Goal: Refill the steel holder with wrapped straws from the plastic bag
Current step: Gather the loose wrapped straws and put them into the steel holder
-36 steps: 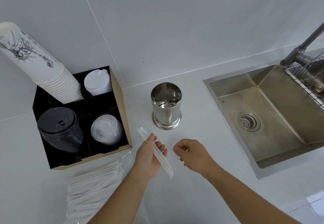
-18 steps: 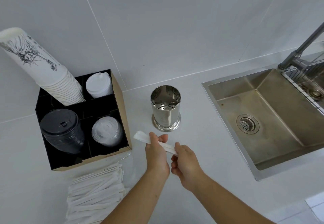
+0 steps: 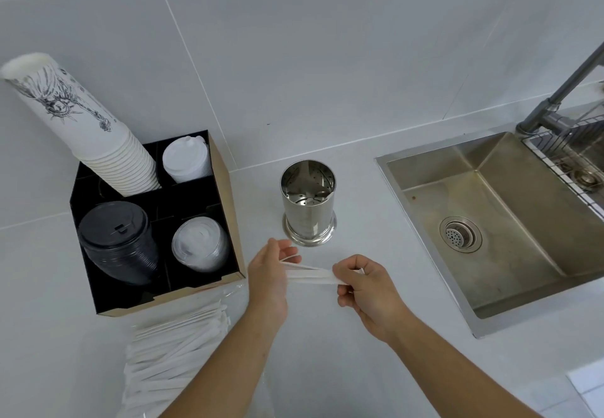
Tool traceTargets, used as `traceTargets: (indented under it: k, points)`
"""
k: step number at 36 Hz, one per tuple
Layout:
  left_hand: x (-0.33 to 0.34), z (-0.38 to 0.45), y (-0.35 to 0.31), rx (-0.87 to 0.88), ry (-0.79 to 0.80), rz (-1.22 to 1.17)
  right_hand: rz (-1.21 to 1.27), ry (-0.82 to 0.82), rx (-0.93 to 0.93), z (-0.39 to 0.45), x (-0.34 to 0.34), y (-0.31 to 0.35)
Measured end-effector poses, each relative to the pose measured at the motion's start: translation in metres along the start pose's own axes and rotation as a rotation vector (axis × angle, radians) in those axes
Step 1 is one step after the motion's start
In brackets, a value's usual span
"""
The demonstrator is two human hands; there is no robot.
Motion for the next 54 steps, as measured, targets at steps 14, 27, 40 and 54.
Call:
traceTargets:
  k: [14, 27, 40, 54]
  points:
    - [0.021, -0.012, -0.027, 0.156, 0.489, 0.497, -0.344, -0.001, -0.261, -0.007, -0.004, 0.079]
    - [0.056, -0.017, -0.112, 0.328, 0.679, 0.443, -0.409, 0.098, -0.416, -0.012, 0.018, 0.175]
    - [0.124, -0.022, -0.168, 0.859, 0.699, 0.945, -0.818, -0.025, -0.650, -0.021, 0.054, 0.250]
    - [0.138, 0.008, -0.146, 0.822, 0.748, 1.262, -0.856, -0.032, -0.691, -0.010, 0.055, 0.217]
Point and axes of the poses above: each hand's wrist, its own z-axis towards the middle knuckle, its own x-axis out of the palm, y = z × x, the point moved 10 cm from there along z, towards the middle knuckle, and after that the axes turned 3 degrees about -z, right-handed, at the moved point
